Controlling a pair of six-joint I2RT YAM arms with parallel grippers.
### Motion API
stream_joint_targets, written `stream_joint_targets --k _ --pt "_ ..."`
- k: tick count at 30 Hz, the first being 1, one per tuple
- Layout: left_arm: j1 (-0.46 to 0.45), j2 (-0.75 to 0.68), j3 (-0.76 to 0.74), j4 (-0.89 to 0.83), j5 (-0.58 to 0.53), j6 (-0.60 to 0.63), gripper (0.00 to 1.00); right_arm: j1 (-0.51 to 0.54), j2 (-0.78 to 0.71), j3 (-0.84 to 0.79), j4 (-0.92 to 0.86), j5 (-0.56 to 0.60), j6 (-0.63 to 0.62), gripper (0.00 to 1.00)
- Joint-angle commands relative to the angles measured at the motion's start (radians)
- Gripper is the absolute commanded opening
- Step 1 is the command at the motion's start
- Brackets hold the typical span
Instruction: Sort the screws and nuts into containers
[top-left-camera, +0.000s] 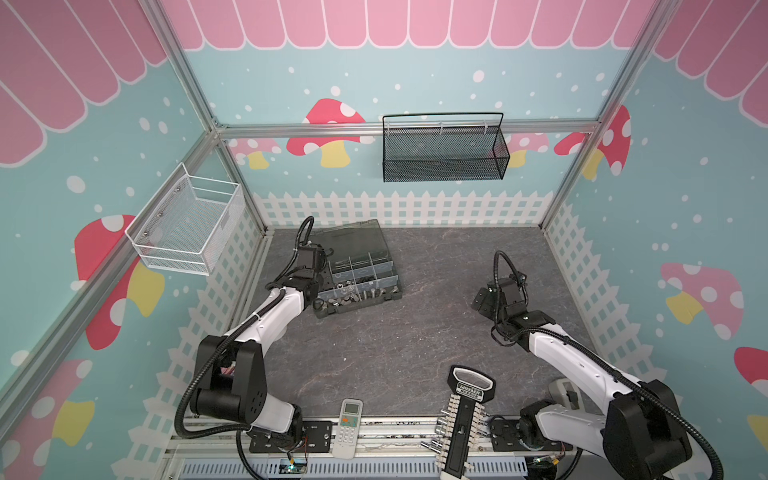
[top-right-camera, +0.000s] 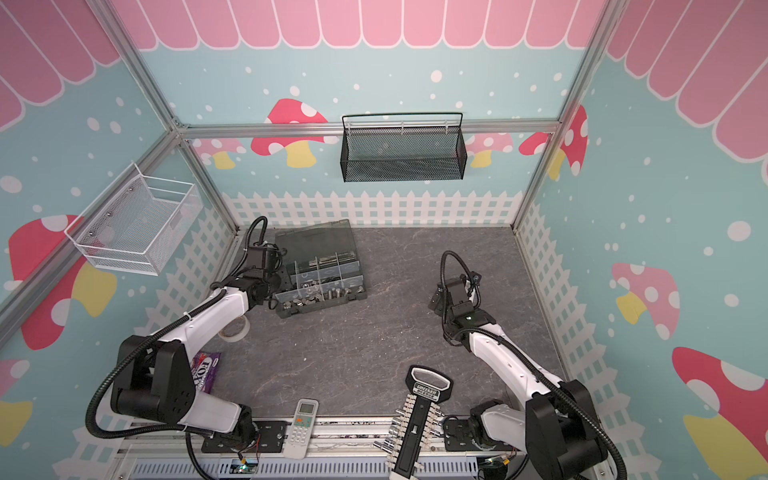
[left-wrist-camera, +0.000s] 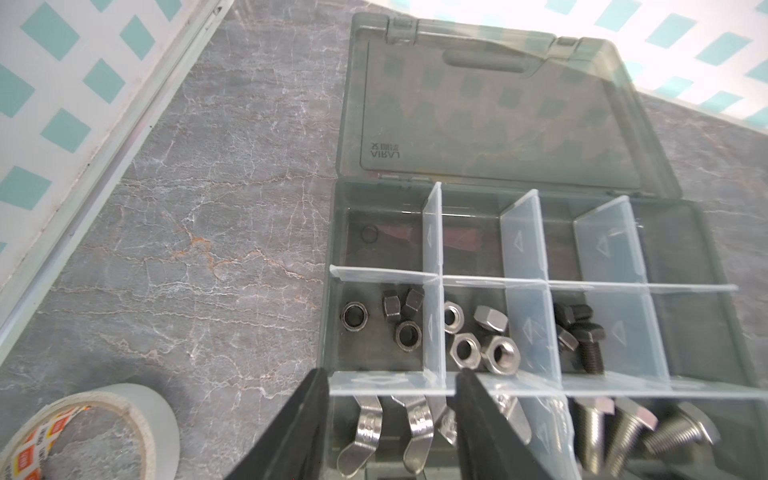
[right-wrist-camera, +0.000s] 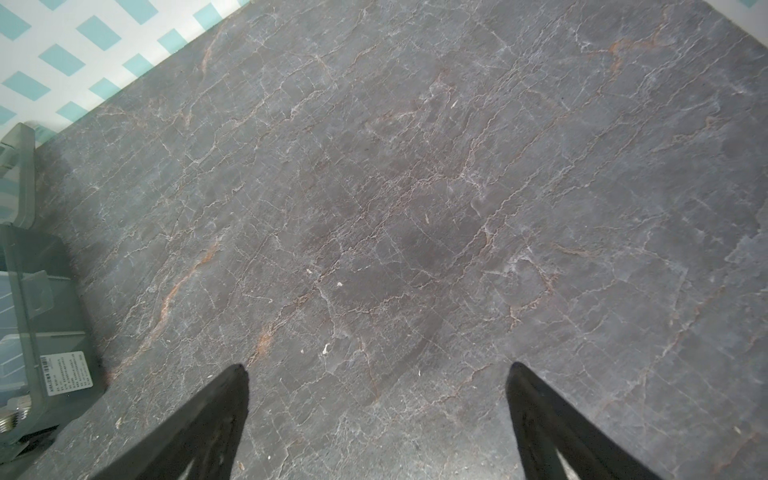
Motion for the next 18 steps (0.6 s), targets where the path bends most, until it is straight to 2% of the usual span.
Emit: stream_joint_targets --k 1,10,14,18 --pt "-0.006 -0.074 -0.045 0.03 0.02 -0.04 0.56 -0.006 -0.048 -0.023 0.0 0.043 -0.008 0.98" --pt "-0.027 -0.29 -0.22 0.14 -0.07 -0.055 0.8 -0.006 -0.204 -0.125 0.036 0.175 -0.043 0.98" --pt "-0.033 -0.38 -0.297 0.194 -0.092 -0.059 0.97 -0.006 -0.281 -0.172 0.058 0.231 -0.066 0.98" --pt "-0.034 -0.455 -0.362 0.239 -0.152 -0.059 1.0 -0.006 -0.359 -0.211 0.075 0.285 -0.093 0.98"
